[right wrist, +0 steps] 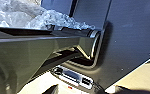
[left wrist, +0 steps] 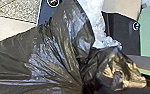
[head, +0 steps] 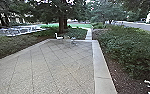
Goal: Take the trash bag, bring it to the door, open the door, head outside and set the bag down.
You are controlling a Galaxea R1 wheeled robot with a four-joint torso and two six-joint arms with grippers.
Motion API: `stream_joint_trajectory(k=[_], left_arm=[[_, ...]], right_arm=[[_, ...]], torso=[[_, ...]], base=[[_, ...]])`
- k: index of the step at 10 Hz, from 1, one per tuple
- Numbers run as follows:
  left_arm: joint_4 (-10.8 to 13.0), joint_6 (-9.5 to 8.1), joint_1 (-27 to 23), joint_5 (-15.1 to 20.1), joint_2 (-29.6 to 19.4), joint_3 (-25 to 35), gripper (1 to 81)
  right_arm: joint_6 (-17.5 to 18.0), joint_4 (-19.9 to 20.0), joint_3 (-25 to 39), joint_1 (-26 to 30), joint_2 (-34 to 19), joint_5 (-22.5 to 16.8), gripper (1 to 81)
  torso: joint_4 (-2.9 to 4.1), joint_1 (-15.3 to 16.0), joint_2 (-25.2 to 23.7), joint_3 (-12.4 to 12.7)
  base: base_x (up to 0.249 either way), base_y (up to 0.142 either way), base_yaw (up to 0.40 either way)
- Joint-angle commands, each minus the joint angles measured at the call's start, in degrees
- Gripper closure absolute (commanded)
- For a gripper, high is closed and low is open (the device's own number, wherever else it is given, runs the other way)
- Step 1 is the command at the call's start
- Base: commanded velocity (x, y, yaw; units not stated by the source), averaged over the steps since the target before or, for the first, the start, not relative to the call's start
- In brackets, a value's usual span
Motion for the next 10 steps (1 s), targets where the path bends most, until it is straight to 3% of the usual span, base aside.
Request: stream_joint_trajectory(k=[1,4,6,7,8,10], left_arm=[[-2.4,-1.03,-6.5,5.9,-8.7,9.5,81.1],[-8.9,-1.03,-14.5,11.4,-15.1,11.9,81.1],[-12.1,-1.03,-19.9,15.0,-17.6,11.7,81.1],[-13.6,-1.03,-22.3,16.9,-18.5,11.3,81.1],[-15.3,-1.03,-25.0,19.1,-19.1,10.4,81.1],[-18.5,-1.03,-29.8,22.6,-18.7,5.5,81.1]], right_arm=[[-0.1,0.6,9.5,1.8,-6.1,-3.4,1.0],[-0.1,0.5,8.9,1.8,-6.0,-3.4,1.0],[0.0,0.5,8.3,1.6,-5.9,-3.4,1.0],[0.0,0.5,8.2,1.6,-5.9,-3.4,1.0],[0.0,0.2,7.8,1.5,-5.7,-3.4,1.0],[0.1,0.5,4.1,1.5,-4.7,-3.6,1.0]], torso=[[0.0,0.0,0.0,-2.1],[0.02,0.0,0.0,-6.5],[0.02,0.0,0.0,-10.0],[0.02,0.0,0.0,-10.6],[0.02,0.0,0.0,-8.7],[0.02,0.1,0.1,-9.9]], base=[[0.0,0.0,0.0],[0.0,0.0,0.0],[0.0,0.0,0.0],[0.0,0.0,0.0],[0.0,0.0,0.0],[0.0,0.0,0.0]])
